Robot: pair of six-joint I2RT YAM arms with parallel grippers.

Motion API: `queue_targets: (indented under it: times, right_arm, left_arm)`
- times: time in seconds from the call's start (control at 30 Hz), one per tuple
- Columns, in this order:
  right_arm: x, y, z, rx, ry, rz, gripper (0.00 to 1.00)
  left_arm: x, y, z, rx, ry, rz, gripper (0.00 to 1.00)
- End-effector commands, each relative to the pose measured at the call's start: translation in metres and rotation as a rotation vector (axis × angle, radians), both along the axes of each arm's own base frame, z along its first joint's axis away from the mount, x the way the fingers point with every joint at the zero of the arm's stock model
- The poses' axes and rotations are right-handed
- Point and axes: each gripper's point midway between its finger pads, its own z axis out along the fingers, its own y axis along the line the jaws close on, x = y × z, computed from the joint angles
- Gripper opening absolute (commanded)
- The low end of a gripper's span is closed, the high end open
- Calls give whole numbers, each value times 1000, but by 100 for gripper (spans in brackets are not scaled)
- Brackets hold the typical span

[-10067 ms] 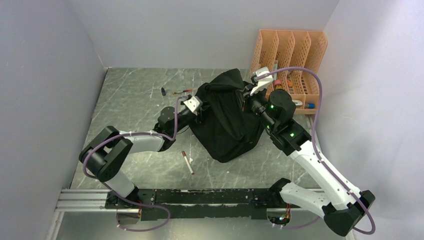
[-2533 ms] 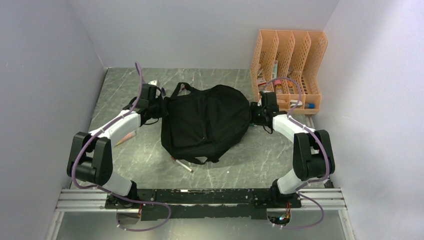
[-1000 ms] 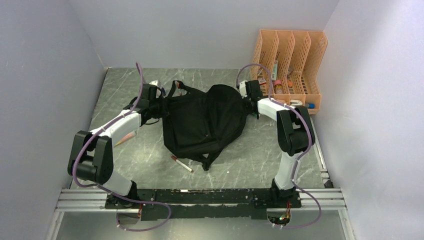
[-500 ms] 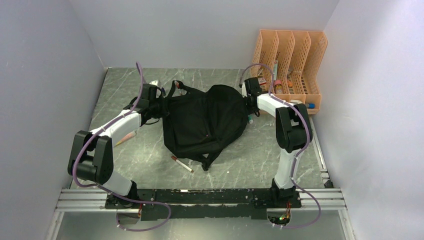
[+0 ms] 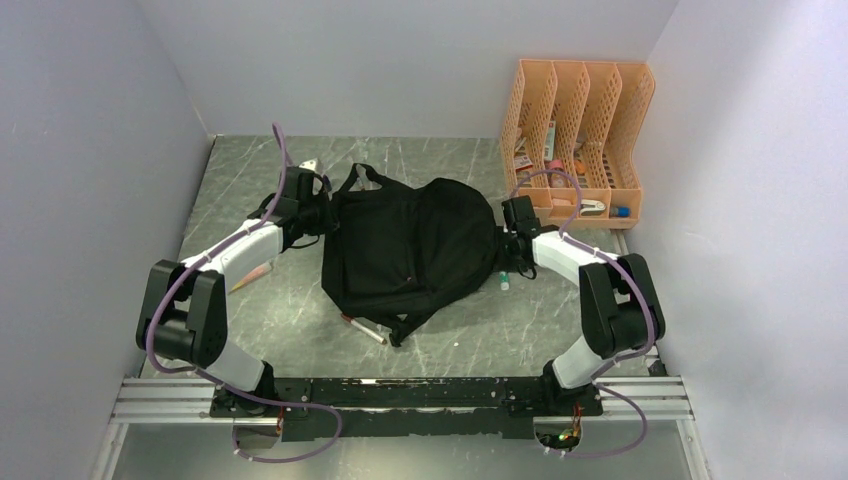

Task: Pack the student bag
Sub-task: Pick up the stationery from the center of the board.

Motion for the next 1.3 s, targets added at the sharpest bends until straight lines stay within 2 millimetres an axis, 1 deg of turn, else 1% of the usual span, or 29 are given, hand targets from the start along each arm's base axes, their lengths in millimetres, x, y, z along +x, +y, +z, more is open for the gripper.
queue_targets:
  times: [0.0,0.13,0.23,0.27,0.33,0.37,0.43,0.5,0.6,0.63,0.67,0.77,0.83,0.9,0.93,0.97,1.03,1.1,1.2,1.27]
  right_arm:
    - [-31,-2,-9,13,86,-59,40]
    - [-43,-1,-9,16,130,-41,45]
    - [-48,2,-8,32,141,-36,45]
    - [-49,2,-9,33,149,-38,43]
    - [-50,3,-12,38,166,-32,37]
    - [-51,3,-14,35,174,-29,33]
    - [-50,3,-16,32,179,-25,21]
    - [-44,1,-12,20,147,-34,12]
    - [-30,-7,9,-2,37,-72,0]
    - [-24,-13,18,-24,-12,-101,0]
    - [-19,-18,28,-38,-58,-127,0]
    - [-5,-35,67,-68,-221,-221,0]
    - [2,-44,98,-69,-340,-280,0]
    - [7,-47,130,-34,-450,-326,0]
    - [9,-45,145,-2,-494,-327,0]
    - [12,-40,159,33,-536,-312,0]
    - [17,-20,188,143,-608,-244,0]
    - [21,8,204,261,-628,-156,0]
    - [21,68,217,430,-589,7,0]
    - [17,113,220,480,-567,114,0]
  left_arm:
    - [11,-5,13,-22,-52,-33,5]
    - [12,-5,15,-18,-55,-34,5]
    - [12,-3,15,-11,-58,-29,5]
    - [12,-3,17,-10,-62,-28,5]
    - [12,-3,17,-12,-61,-28,5]
    - [12,-3,19,-14,-61,-27,6]
    - [12,-2,23,-13,-60,-17,11]
    - [11,2,29,-1,-57,0,16]
    - [8,8,40,16,-55,31,24]
    - [7,8,46,10,-58,35,28]
    - [6,14,50,26,-62,62,31]
    - [3,17,63,43,-76,88,39]
    - [-1,12,72,57,-96,87,42]
    - [-3,6,79,72,-117,86,43]
    - [-4,4,81,76,-125,86,43]
    - [-5,3,81,76,-127,88,43]
    - [-6,-1,81,62,-127,82,43]
    - [-6,-6,80,42,-126,68,42]
    - [-6,-6,82,35,-128,73,41]
    - [-8,-2,85,44,-132,89,41]
